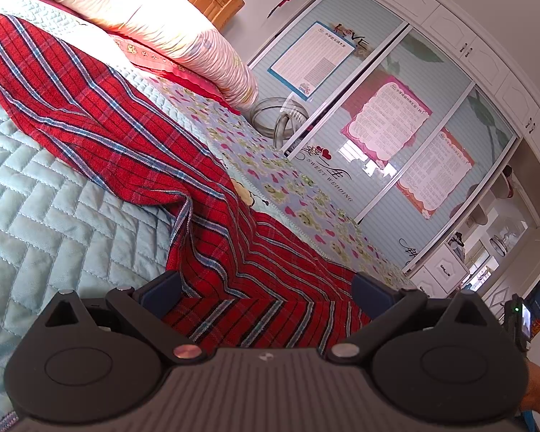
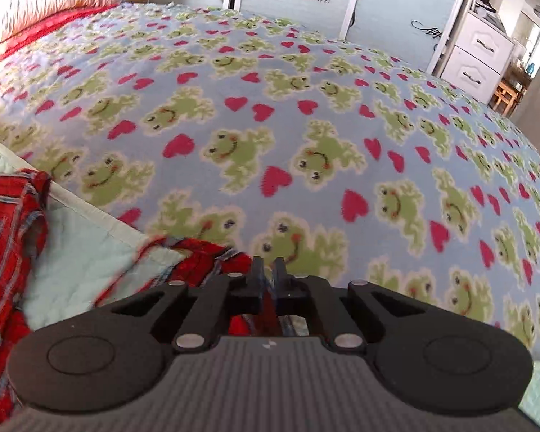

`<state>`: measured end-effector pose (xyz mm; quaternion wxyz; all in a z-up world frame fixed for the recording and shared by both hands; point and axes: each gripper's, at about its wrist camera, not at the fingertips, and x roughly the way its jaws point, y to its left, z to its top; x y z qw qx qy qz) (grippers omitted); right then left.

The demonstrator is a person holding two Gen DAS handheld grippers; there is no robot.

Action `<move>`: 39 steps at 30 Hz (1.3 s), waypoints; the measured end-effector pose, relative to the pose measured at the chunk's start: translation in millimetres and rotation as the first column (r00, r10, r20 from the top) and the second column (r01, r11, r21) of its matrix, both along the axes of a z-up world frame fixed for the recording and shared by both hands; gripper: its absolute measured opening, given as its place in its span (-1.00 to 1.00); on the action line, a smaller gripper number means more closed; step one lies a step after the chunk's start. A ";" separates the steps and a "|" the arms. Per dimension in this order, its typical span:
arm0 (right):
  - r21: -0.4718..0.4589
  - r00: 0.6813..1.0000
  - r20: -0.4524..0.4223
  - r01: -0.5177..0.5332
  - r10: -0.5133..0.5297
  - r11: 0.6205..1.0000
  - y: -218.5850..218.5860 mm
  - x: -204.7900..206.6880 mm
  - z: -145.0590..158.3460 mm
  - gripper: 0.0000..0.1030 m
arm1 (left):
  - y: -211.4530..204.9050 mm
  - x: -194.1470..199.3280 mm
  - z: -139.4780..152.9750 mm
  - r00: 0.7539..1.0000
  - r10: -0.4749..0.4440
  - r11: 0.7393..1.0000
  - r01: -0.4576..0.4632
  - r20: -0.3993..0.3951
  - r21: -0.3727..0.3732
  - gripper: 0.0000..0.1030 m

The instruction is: Fold clothes

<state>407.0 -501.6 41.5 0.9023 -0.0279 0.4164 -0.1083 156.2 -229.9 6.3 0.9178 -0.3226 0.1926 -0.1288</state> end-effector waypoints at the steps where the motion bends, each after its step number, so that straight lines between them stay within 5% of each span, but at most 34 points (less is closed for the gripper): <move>1: -0.008 1.000 0.008 0.000 0.000 1.000 4.9 -5.7 1.5 -0.41 | 0.1 0.1 -0.2 1.000 0.000 1.000 0.000 0.000 -0.002 1.00; 2: -0.021 1.000 0.017 -0.006 0.007 1.000 11.8 -11.9 3.3 -0.21 | 0.3 0.1 -0.5 1.000 -0.001 1.000 0.001 0.000 -0.004 1.00; 5: -0.053 0.997 0.082 0.001 0.003 0.999 38.0 -29.3 12.4 -0.20 | 1.2 1.0 -0.2 1.000 -0.002 1.000 0.002 -0.001 -0.007 1.00; 10: 0.178 0.981 0.157 -0.138 0.110 0.974 75.1 -21.6 19.9 -0.20 | 1.5 0.8 -0.4 1.000 -0.002 1.000 0.002 -0.001 -0.007 1.00; 15: 0.416 0.978 0.203 -0.129 0.046 0.900 75.3 15.3 14.1 -0.20 | 3.7 0.9 0.0 1.000 -0.001 1.000 0.001 -0.001 -0.008 1.00; 19: 0.488 0.981 0.187 -0.134 0.047 0.862 81.8 43.4 11.9 -0.09 | 3.5 0.9 0.7 1.000 0.000 1.000 0.000 -0.001 -0.008 1.00; 22: 0.454 0.989 0.107 -0.137 0.099 0.881 98.9 59.4 4.7 -0.10 | 3.4 1.0 0.7 1.000 0.000 1.000 0.000 -0.001 -0.008 1.00; 23: 0.433 0.991 0.076 -0.136 0.114 0.891 103.7 62.7 1.6 -0.34 | 3.3 1.0 0.7 1.000 0.000 1.000 0.000 -0.001 -0.008 1.00; 24: 0.407 0.989 0.055 -0.145 0.134 0.902 109.0 65.5 -0.7 -0.86 | 3.4 0.9 0.5 1.000 0.000 1.000 0.000 -0.001 -0.008 1.00; 28: 0.288 0.984 0.047 -0.181 0.174 0.940 122.4 77.5 -6.5 -0.88 | 3.4 1.8 0.3 1.000 -0.001 1.000 0.001 -0.001 -0.008 1.00; 31: 0.306 0.989 0.049 -0.144 0.136 0.941 117.0 86.4 -14.8 -0.88 | 4.5 2.8 -0.6 1.000 -0.005 1.000 0.005 0.000 -0.015 1.00; 34: 0.360 0.992 0.066 -0.123 0.107 0.925 102.5 80.3 -16.2 -0.82 | 5.6 3.5 -1.3 1.000 -0.007 1.000 0.007 -0.001 -0.025 1.00; 36: 0.389 0.991 0.100 -0.123 0.091 0.913 90.0 66.8 -10.3 -0.37 | 5.1 3.5 -1.2 1.000 -0.006 1.000 0.006 -0.001 -0.025 1.00; 39: 0.435 0.986 0.162 -0.107 0.039 0.894 68.2 32.8 3.8 -0.20 | 3.6 3.1 -0.2 1.000 -0.004 1.000 0.004 -0.001 -0.018 1.00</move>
